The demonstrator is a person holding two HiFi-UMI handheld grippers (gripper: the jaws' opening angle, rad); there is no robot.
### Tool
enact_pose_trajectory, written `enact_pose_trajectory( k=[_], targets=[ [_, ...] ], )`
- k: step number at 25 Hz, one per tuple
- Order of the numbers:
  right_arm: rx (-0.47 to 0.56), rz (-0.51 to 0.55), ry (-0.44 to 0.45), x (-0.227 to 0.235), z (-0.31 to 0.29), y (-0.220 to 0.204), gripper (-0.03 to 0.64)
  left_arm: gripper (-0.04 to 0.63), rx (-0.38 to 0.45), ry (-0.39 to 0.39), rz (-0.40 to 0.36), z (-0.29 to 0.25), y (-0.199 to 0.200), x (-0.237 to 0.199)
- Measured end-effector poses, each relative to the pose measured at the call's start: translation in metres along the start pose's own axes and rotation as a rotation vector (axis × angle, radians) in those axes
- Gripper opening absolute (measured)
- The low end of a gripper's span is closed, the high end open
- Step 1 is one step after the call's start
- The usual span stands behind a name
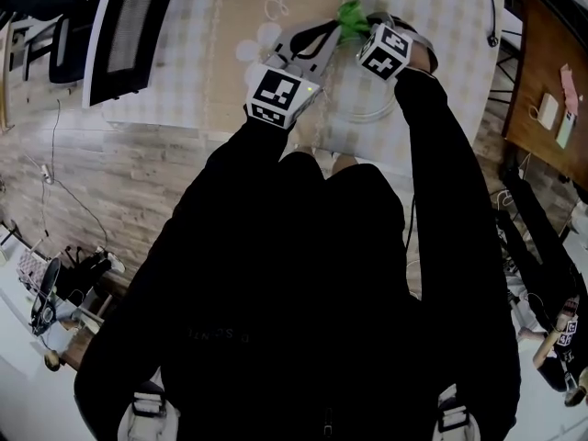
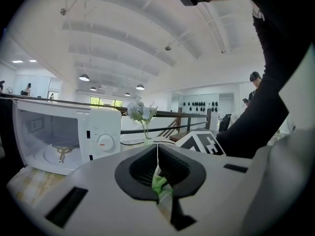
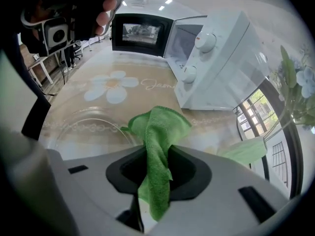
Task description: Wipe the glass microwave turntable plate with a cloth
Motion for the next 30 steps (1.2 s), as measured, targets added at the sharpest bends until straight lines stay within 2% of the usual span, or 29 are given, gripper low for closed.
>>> enact_pose_trajectory(
  k=[6, 19, 30],
  targets=[
    [-0.02, 0.004, 0.011, 0.001, -0.015, -0.01, 0.115, 0.021, -0.01, 0.007, 0.029, 0.001, -0.006, 0.0],
    [-0.015, 0.023, 0.043, -0.021, -0.011, -0.012, 0.106, 0.021, -0.024, 0.003, 0.03, 0.002, -0.014, 0.005],
    [-0.02, 0.008, 0.14, -0.062, 0.003, -0.014, 0.106, 0.021, -0.029, -0.002, 0.03, 0.014, -0.015, 0.016]
  ],
)
Point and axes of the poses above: the fingertips, and each gripper's own axes: z backward along the fingers, x to its right, y out of its top, the point moved 5 cm from there along z, backward along the fingers, and after that the axes turned 12 degrees about x, right-handed, at the moved point
